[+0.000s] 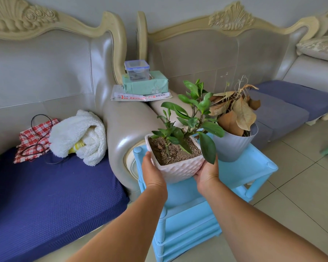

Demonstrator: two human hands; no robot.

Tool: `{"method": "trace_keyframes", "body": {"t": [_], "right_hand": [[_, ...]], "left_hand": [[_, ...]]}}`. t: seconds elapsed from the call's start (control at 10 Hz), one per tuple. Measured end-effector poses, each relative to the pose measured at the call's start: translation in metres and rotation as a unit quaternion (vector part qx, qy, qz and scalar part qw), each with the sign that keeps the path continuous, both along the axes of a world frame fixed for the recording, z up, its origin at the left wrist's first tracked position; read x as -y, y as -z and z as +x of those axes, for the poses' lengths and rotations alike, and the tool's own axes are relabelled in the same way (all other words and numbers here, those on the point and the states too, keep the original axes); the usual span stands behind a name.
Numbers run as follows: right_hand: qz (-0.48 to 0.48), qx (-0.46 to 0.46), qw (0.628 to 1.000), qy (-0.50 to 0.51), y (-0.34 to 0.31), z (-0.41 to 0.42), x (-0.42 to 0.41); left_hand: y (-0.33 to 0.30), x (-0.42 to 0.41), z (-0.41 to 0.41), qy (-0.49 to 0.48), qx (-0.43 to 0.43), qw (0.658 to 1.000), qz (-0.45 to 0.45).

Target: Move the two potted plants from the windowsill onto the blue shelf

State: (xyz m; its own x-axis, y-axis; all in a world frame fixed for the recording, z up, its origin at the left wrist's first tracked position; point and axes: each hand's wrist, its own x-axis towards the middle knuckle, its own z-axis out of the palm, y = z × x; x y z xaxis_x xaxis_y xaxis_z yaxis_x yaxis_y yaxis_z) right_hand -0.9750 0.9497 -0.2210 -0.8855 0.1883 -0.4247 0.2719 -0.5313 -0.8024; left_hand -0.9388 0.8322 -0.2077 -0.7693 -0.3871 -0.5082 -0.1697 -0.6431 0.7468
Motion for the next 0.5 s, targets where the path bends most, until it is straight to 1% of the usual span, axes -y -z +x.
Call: {"method": "trace_keyframes", "body": {"t": [0.1,0.2,0.3,0.4,0.5], "right_hand": [[-0.009,0.025,1.0,0.01,-0.008,0.001,-0.002],[-0.017,0.068,0.997,0.03,-0.019,0.007,-0.002],[0.035,0.11,0.993,0.034,-0.028,0.017,0.0],[0.049,0.168,0.984,0.035,-0.039,0.029,0.006],[0.096,0.201,0.974,0.05,-0.046,0.041,0.011]], "left_hand": [[-0.011,0.002,0.003,0.007,0.018,1.0,0.001],[-0.017,0.005,0.009,0.003,0.036,0.999,-0.008],[-0.036,0.006,0.017,-0.011,0.051,0.998,-0.018],[-0.055,0.006,0.026,0.001,0.051,0.998,-0.02],[-0.062,0.011,0.035,-0.004,0.065,0.998,-0.023]]}}
